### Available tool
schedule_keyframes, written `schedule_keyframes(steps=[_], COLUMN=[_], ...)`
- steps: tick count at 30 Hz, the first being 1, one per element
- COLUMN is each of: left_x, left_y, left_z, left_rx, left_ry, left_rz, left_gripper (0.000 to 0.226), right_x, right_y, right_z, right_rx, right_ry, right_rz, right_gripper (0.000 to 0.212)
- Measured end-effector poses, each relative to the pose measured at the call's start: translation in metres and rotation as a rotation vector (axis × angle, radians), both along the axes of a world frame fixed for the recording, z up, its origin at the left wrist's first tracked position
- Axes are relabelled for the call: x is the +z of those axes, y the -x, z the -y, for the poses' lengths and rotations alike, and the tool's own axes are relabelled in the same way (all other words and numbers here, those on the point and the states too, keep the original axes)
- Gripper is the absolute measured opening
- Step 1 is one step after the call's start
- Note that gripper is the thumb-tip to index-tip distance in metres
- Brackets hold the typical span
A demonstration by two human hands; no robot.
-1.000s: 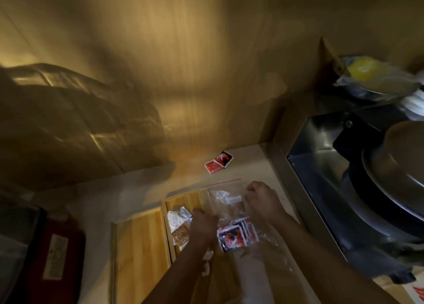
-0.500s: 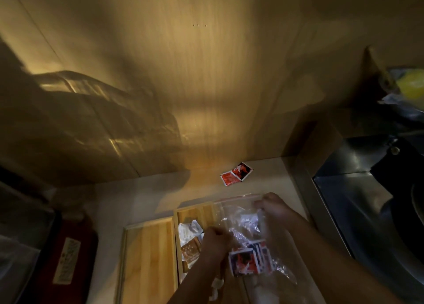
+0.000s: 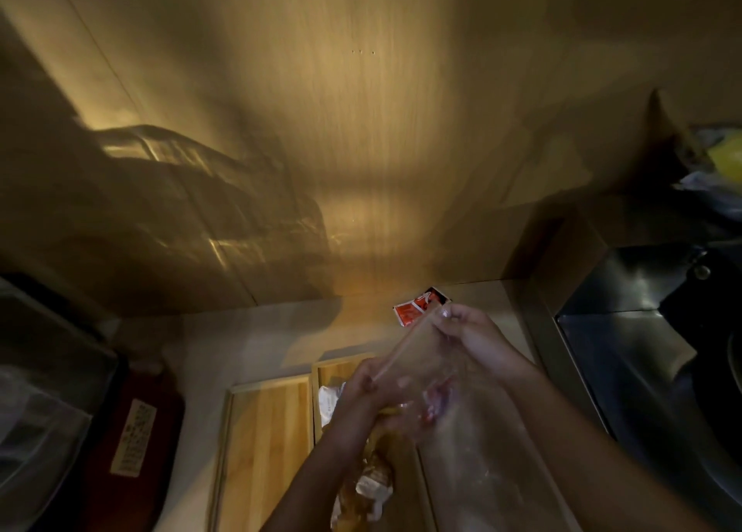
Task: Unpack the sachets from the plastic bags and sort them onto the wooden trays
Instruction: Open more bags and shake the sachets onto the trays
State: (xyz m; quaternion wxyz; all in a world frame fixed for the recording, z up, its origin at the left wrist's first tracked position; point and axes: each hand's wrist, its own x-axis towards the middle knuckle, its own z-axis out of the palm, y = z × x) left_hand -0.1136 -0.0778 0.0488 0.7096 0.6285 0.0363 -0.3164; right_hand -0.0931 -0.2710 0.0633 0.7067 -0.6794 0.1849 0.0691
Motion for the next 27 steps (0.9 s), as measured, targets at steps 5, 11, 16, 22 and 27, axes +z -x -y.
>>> schedule_keyframes(steps=[5, 11, 16, 22, 27], left_x=[0.035, 0.064, 0.077, 0.08, 0.075], left_y=[0.001, 0.009, 0.014, 0.022, 0.032], left_z=[-0.009, -0.019, -0.052, -0.097, -0.12], left_rx=[-0.096, -0.07, 0.049, 0.121, 0.345], left_ry=[-0.015, -0.095, -0.017, 0.051, -0.011], left_rz=[0.192, 0.245, 0.011, -0.039, -0.008], left_gripper=[0.016, 0.01, 0.019, 0.02, 0.017], right_x=[0.018, 0.038, 0.048, 0.052, 0.041], right_y=[-0.015, -0.024, -0.022, -0.018, -0.004], right_z=[-0.021, -0.069, -0.106, -0.144, -0.172], right_rx=[0.112, 0.381, 0.454, 0.506, 0.504], right_ry=[0.063, 0.302, 0.248, 0.117, 0.231], right_rz=[0.08, 0.16, 0.238, 0.268, 0.298], right_gripper=[0.018, 0.036, 0.034, 0.032, 0.014])
